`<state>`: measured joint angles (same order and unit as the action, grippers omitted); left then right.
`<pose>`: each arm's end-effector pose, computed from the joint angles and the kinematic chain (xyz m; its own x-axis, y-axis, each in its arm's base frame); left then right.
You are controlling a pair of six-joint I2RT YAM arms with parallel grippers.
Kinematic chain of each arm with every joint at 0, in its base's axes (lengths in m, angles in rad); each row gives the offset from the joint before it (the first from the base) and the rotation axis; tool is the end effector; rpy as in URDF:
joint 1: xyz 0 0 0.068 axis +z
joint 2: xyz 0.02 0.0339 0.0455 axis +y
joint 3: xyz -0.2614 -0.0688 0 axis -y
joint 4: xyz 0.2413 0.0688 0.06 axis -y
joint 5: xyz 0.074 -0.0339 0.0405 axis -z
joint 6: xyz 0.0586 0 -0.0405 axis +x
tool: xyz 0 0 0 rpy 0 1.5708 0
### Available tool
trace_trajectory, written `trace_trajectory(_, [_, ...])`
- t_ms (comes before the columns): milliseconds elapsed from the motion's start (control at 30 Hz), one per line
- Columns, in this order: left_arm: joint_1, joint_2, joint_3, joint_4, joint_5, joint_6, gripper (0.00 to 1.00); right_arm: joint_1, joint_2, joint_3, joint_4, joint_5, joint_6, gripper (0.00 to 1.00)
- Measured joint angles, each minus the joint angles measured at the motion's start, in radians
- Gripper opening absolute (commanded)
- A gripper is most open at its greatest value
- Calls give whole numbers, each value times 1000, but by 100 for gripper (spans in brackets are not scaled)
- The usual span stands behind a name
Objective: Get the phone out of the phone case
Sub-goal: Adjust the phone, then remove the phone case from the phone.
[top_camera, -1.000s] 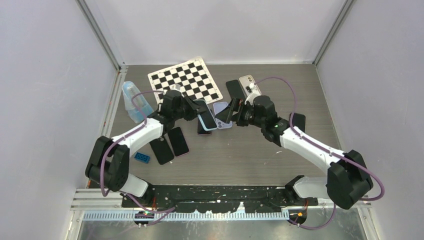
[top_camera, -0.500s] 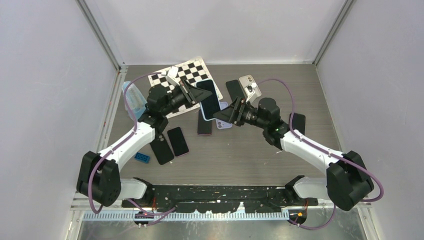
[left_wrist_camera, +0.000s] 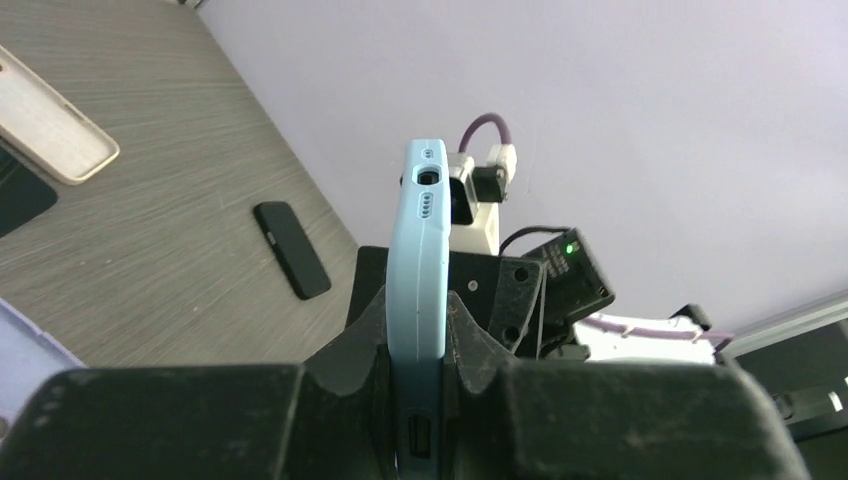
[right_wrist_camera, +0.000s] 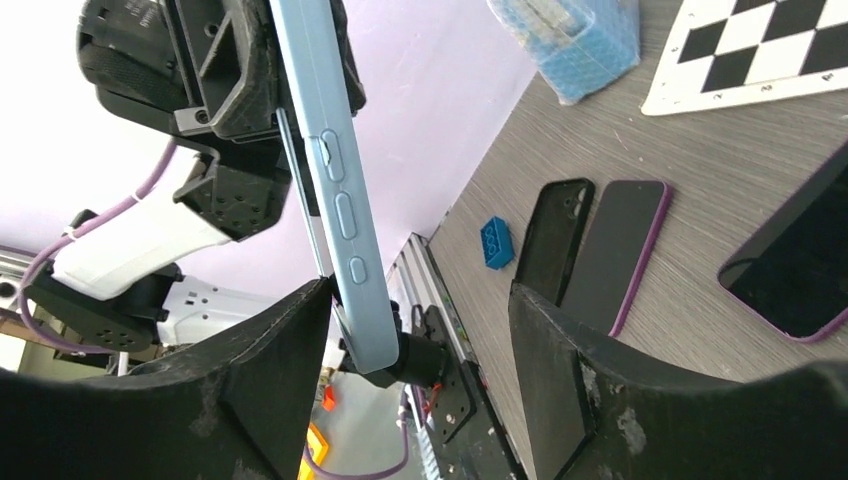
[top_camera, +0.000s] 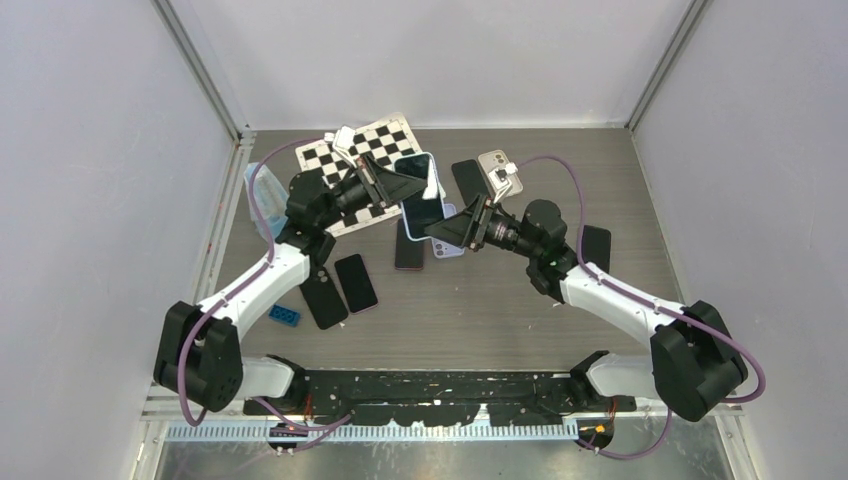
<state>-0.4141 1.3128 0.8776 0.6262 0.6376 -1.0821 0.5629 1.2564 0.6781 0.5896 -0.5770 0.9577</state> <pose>0.2755 -0.1592 0.3419 -0.6763 -0.4777 -0.5607 0.5564 0.1675 -0.8138 0.2342 0.1856 0.2818 -0.7376 0.3451 -0.5804 -0.5306 0.2354 0.8143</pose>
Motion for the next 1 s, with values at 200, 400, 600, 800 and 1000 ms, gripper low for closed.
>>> trace_trajectory(200, [2, 2, -37, 109, -99, -138, 0, 33, 1, -31, 141, 48, 48, 69])
trace_trajectory(400, [-3, 0, -106, 117, -256, -255, 0, 60, 16, -87, 259, 129, 82, 61])
trace_trajectory(600, [-19, 0, -113, 100, -354, -328, 0, 71, 38, -85, 320, 183, 93, 42])
trace_trajectory(800, [-62, 0, -113, 84, -420, -334, 0, 86, 65, -80, 380, 197, 104, 38])
trace_trajectory(1000, [-75, 0, -113, 73, -459, -355, 0, 87, 75, -80, 401, 206, 117, 27])
